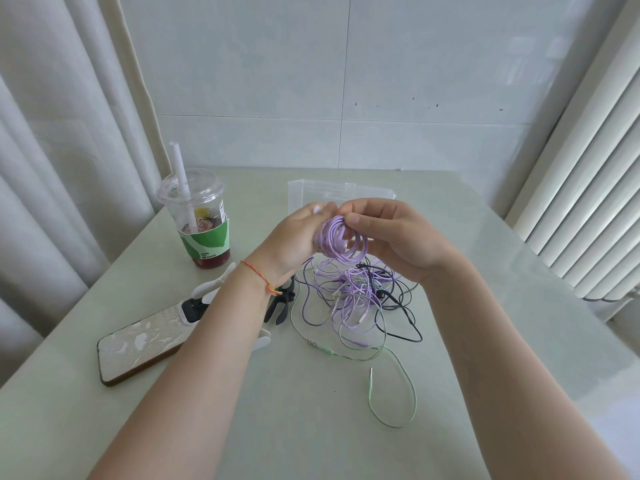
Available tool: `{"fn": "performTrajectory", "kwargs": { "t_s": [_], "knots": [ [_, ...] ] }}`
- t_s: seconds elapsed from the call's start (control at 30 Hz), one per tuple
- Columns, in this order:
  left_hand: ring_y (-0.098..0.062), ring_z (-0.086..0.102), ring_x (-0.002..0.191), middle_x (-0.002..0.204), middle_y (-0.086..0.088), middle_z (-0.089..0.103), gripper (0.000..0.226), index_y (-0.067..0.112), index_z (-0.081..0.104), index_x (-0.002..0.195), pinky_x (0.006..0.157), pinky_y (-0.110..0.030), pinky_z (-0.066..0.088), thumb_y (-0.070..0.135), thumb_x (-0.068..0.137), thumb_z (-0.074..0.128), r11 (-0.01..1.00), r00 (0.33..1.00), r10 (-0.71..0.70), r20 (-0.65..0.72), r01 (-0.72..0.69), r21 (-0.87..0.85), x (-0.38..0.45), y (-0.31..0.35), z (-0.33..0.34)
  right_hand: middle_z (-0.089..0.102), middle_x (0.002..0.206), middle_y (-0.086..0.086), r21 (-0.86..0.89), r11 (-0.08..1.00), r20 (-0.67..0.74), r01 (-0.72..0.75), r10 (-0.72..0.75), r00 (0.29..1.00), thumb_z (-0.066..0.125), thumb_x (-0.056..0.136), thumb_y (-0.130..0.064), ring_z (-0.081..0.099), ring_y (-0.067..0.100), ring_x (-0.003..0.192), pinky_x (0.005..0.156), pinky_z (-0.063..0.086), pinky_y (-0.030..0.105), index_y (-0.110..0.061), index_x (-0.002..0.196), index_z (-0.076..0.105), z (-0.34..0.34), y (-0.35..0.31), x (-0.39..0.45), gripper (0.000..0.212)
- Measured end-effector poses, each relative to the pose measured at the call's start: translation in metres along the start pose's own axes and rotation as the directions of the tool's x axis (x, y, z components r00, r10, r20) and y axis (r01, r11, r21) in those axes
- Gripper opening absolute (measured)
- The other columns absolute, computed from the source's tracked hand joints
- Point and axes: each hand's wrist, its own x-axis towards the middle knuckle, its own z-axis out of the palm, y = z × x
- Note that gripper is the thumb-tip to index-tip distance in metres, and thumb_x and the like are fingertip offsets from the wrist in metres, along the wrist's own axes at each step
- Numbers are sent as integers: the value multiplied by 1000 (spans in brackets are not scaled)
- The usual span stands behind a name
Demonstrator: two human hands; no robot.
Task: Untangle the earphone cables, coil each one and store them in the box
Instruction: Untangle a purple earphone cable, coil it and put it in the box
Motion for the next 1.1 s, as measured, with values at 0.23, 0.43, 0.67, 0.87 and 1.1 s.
{"fn": "performTrajectory", "kwargs": {
  "t_s": [0.23, 0.43, 0.67, 0.87, 1.1],
  "knots": [
    [-10, 61, 63, 68, 2, 63, 25, 11, 60, 84, 62, -22, 53, 14, 102, 43, 997, 997, -74, 25, 73, 26, -2, 2, 0, 66, 80, 9, -2, 1000, -19, 7, -7, 1000, 54, 89, 1, 60, 19, 71, 71, 53, 25, 1, 94, 64, -2, 1, 2, 11],
    [-23, 67, 66, 80, -11, 67, 27, 0, 63, 98, 58, -30, 56, 10, 100, 39, 984, 973, -175, 154, 165, 73, -2, 3, -7, 64, 82, 11, -11, 1000, -68, 11, -11, 998, 59, 85, -1, 60, 20, 72, 70, 53, 26, 3, 96, 63, -10, 1, 2, 13],
    [-24, 71, 74, 91, -10, 72, 23, 11, 71, 101, 59, -29, 57, 10, 81, 60, 961, 905, -275, 325, 254, 106, -5, 2, -19, 63, 82, 15, -188, 982, 37, -32, 39, 999, 61, 85, -1, 56, 21, 73, 70, 50, 24, 0, 95, 65, -15, -4, -5, 11],
    [-32, 72, 82, 97, -16, 71, 25, 7, 66, 113, 66, -30, 58, 7, 89, 61, 946, 840, -324, 435, 303, 118, -6, -4, -31, 64, 82, 15, -263, 963, 110, -60, 92, 990, 61, 86, 1, 56, 23, 73, 70, 50, 23, 1, 98, 65, -14, -11, -10, 13],
    [-14, 69, 73, 85, -4, 73, 21, 10, 72, 99, 66, -22, 57, 2, 86, 57, 962, 903, -270, 333, 264, 64, 0, -7, -24, 68, 81, 7, -264, 963, 47, -58, 73, 996, 61, 86, 0, 60, 19, 73, 74, 51, 24, -2, 97, 66, -19, -12, -10, 12]
  ]
}}
